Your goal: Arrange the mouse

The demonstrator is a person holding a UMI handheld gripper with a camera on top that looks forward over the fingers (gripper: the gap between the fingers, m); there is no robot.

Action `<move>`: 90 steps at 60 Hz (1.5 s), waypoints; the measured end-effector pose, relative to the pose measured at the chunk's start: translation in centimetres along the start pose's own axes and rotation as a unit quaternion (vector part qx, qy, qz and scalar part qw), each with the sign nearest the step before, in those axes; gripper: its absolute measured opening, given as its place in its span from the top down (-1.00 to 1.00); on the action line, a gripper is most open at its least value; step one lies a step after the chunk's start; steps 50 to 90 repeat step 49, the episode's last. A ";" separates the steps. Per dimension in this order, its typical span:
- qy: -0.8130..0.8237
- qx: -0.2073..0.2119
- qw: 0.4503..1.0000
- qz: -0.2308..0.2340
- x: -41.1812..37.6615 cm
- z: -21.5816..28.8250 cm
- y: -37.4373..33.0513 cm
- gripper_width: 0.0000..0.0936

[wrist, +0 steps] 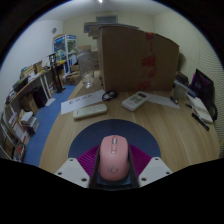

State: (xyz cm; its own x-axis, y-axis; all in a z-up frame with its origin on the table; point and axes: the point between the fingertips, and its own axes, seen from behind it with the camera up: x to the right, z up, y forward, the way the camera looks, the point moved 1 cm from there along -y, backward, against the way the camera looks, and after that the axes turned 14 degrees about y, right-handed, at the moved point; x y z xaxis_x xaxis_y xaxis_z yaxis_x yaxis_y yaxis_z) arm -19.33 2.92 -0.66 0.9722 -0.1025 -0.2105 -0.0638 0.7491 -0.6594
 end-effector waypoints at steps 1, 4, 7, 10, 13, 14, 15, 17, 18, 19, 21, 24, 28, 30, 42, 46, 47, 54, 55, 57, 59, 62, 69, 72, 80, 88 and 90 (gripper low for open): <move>0.000 -0.002 1.000 0.001 0.0 0.0 0.0 -0.09; -0.002 -0.013 1.000 0.007 -0.3 -0.3 -0.1 -0.32; 0.003 -0.030 0.999 0.019 -0.8 -0.7 -0.9 -0.74; 0.013 -0.040 0.999 0.029 -1.3 -0.9 -2.0 -0.86; 0.016 -0.038 0.998 0.039 -1.6 -0.5 -4.0 -0.79; 0.017 -0.036 0.998 0.039 -1.4 -0.4 -4.7 -0.79; 0.017 -0.033 0.999 0.039 -1.3 -0.1 -5.4 -0.79; 0.016 -0.027 0.999 0.041 -1.0 0.2 -7.0 -0.79; 0.015 -0.025 0.999 0.042 -0.9 0.4 -7.8 -0.79; 0.015 -0.024 0.999 0.043 -0.6 0.5 -8.6 -0.79; 0.014 -0.024 0.999 0.044 -0.2 0.7 -10.3 -0.78; 0.017 -0.020 0.999 0.044 0.9 0.9 -12.8 -0.78; 0.021 -0.018 0.999 0.038 2.7 0.8 -16.2 -0.80; 0.021 -0.018 0.999 0.032 3.9 0.6 -17.7 -0.79; 0.059 -0.020 0.998 0.001 10.4 -0.9 -25.0 -0.78; 0.072 -0.027 0.997 0.000 12.1 -1.4 -26.1 -0.79; 0.075 -0.030 0.997 0.000 12.4 -1.6 -26.2 -0.79; 0.079 -0.035 0.996 0.002 13.2 -1.9 -26.3 -0.79; 0.079 -0.035 0.996 0.002 13.2 -1.9 -26.3 -0.79; 0.079 -0.035 0.996 0.002 13.2 -1.9 -26.3 -0.79; 0.079 -0.035 0.996 0.002 13.2 -1.9 -26.3 -0.79; 0.079 -0.035 0.996 0.002 13.2 -1.9 -26.3 -0.79; 0.079 -0.035 0.996 0.002 13.2 -1.9 -26.3 -0.79; 0.079 -0.035 0.996 0.002 13.2 -1.9 -26.3 -0.79; 0.079 -0.035 0.996 0.002 13.2 -1.9 -26.3 -0.79; 0.079 -0.035 0.996 0.002 13.2 -1.9 -26.3 -0.79; 0.079 -0.035 0.996 0.002 13.2 -1.9 -26.3 -0.79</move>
